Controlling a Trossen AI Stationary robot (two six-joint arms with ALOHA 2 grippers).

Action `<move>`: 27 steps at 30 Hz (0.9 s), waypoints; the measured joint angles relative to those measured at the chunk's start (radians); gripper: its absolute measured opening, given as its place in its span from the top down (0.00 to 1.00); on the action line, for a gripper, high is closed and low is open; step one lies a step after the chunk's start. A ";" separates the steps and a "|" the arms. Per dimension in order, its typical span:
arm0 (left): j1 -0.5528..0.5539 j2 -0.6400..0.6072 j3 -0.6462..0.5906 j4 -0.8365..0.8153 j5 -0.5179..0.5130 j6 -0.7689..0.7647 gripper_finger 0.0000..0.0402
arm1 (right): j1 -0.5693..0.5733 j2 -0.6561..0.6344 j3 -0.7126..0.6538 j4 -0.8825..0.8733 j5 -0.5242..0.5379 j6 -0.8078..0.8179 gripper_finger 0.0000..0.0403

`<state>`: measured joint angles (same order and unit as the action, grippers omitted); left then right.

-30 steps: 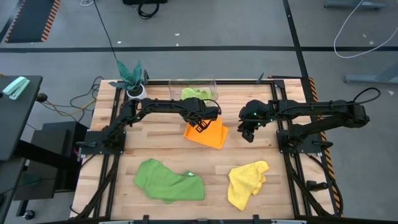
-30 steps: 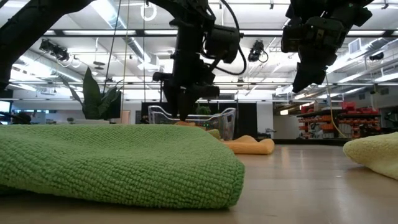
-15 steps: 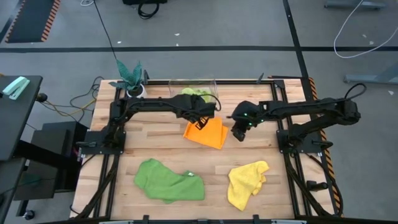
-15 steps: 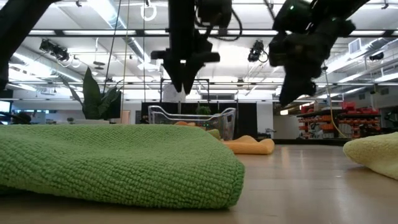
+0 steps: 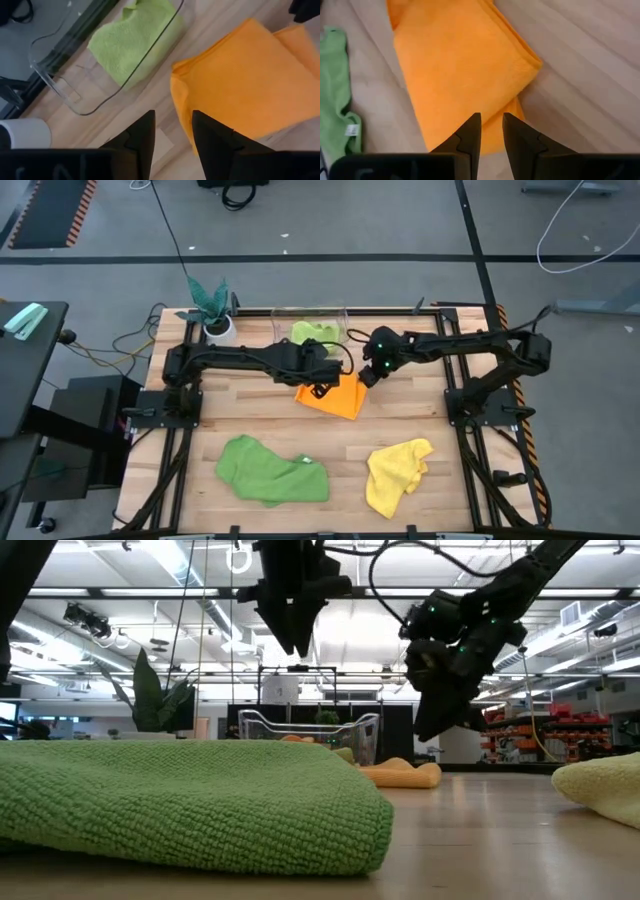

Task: Fold microfiber towels
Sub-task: Fold the orange microfiber cloth

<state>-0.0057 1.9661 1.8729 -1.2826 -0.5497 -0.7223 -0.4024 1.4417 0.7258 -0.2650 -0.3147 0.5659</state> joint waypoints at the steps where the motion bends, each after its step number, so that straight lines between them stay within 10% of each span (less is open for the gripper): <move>1: -0.005 -0.006 0.000 -0.009 -0.008 0.000 0.65 | -0.007 0.011 0.000 0.007 -0.004 0.001 0.78; 27: -0.043 -0.090 0.000 -0.028 -0.076 0.060 0.68 | -0.099 0.105 0.001 0.114 -0.057 -0.063 0.74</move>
<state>-0.0485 1.8763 1.8729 -1.3103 -0.6258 -0.6620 -0.5012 1.5463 0.7265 -0.1514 -0.3713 0.5026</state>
